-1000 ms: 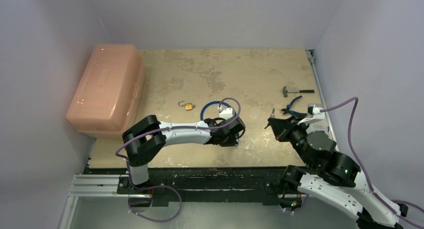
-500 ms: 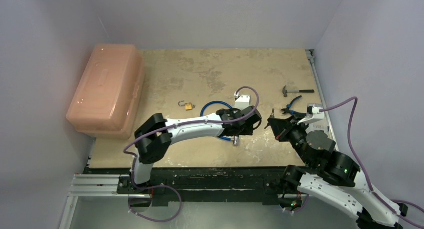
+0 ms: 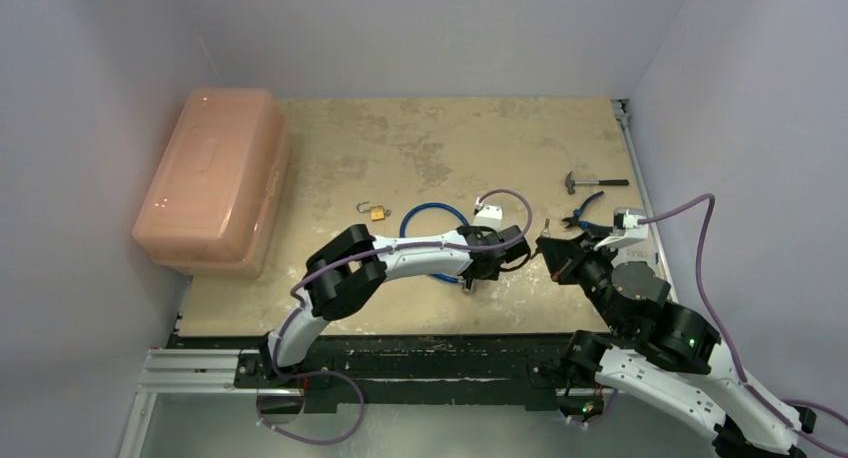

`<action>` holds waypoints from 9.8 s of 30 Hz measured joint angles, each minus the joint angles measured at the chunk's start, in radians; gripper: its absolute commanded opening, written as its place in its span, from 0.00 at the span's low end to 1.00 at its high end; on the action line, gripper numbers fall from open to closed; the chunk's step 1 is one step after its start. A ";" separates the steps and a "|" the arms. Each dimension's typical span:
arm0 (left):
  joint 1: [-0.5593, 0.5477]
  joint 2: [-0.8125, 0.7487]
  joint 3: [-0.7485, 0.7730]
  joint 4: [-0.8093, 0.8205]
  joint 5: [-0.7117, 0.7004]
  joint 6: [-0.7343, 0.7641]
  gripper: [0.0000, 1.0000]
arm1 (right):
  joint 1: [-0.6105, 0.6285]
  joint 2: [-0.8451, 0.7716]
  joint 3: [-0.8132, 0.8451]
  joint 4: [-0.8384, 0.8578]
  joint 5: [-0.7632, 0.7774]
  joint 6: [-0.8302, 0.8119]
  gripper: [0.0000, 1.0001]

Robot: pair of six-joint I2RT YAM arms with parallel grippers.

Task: Unlock with the key

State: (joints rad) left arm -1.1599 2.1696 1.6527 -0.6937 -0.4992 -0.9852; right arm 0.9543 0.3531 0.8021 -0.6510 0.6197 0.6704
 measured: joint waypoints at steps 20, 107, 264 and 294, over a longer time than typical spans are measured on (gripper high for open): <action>-0.019 -0.053 -0.057 -0.058 -0.022 -0.032 0.57 | 0.000 0.032 0.000 0.003 -0.005 0.000 0.00; 0.367 -0.628 -0.599 0.246 0.558 1.902 0.63 | 0.000 0.132 -0.116 0.078 -0.483 0.096 0.00; 0.319 -0.774 -0.813 0.484 1.004 2.193 0.00 | -0.417 0.622 -0.245 0.326 -1.256 -0.121 0.00; 0.308 -0.775 -0.814 0.478 0.979 2.201 0.00 | -0.418 0.648 -0.245 0.315 -1.242 -0.127 0.00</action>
State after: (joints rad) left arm -0.8516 1.3945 0.8391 -0.2157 0.4801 1.2160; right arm 0.5362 1.0012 0.5568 -0.3355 -0.6220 0.5434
